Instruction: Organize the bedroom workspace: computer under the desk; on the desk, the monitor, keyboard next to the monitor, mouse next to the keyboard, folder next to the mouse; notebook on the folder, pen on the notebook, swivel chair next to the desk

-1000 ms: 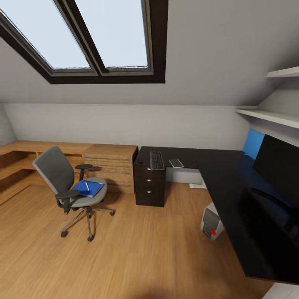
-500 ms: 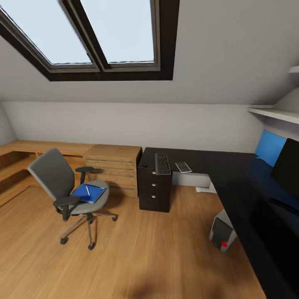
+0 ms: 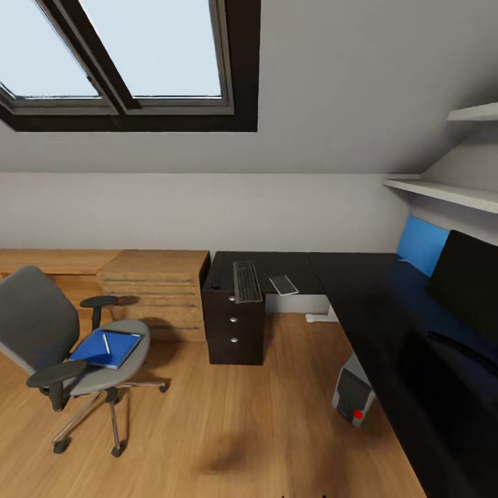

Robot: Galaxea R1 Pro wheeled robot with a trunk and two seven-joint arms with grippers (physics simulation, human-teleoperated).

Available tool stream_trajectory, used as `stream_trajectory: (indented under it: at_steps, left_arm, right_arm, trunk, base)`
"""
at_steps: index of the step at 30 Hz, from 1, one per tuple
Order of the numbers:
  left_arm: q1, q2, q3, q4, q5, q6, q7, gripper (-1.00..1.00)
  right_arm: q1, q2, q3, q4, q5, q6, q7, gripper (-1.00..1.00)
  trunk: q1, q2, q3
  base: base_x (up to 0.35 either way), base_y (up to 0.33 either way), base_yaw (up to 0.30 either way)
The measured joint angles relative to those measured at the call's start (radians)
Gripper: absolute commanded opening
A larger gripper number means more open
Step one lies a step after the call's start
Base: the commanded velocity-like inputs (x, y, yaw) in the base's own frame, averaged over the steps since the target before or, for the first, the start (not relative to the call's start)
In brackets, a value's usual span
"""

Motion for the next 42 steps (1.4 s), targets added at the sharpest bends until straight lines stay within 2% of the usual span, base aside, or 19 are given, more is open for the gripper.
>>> stream_trajectory:
  at_steps: [19,28,42]
  left_arm:
    - [0.000,-0.004,-0.001,0.008,-0.002,0.004,-0.001,1.00]
    - [0.000,-0.005,-0.001,0.016,-0.003,0.004,-0.002,1.00]
    - [0.000,-0.005,-0.002,0.017,-0.003,-0.001,-0.008,1.00]
  right_arm:
    - [-0.001,-0.003,-0.001,0.027,0.004,-0.002,0.006,1.00]
    - [-0.002,-0.002,-0.001,0.028,0.002,-0.002,0.006,1.00]
    - [-0.002,-0.003,-0.001,0.026,0.001,-0.002,0.006,1.00]
  trunk:
    - [0.000,0.000,0.000]
    - [0.000,0.000,-0.001]
    - [0.000,0.000,-0.004]
  base:
    - [0.313,0.181,-0.012]
    - [0.303,0.212,-0.174]
    - [0.254,0.169,-0.060]
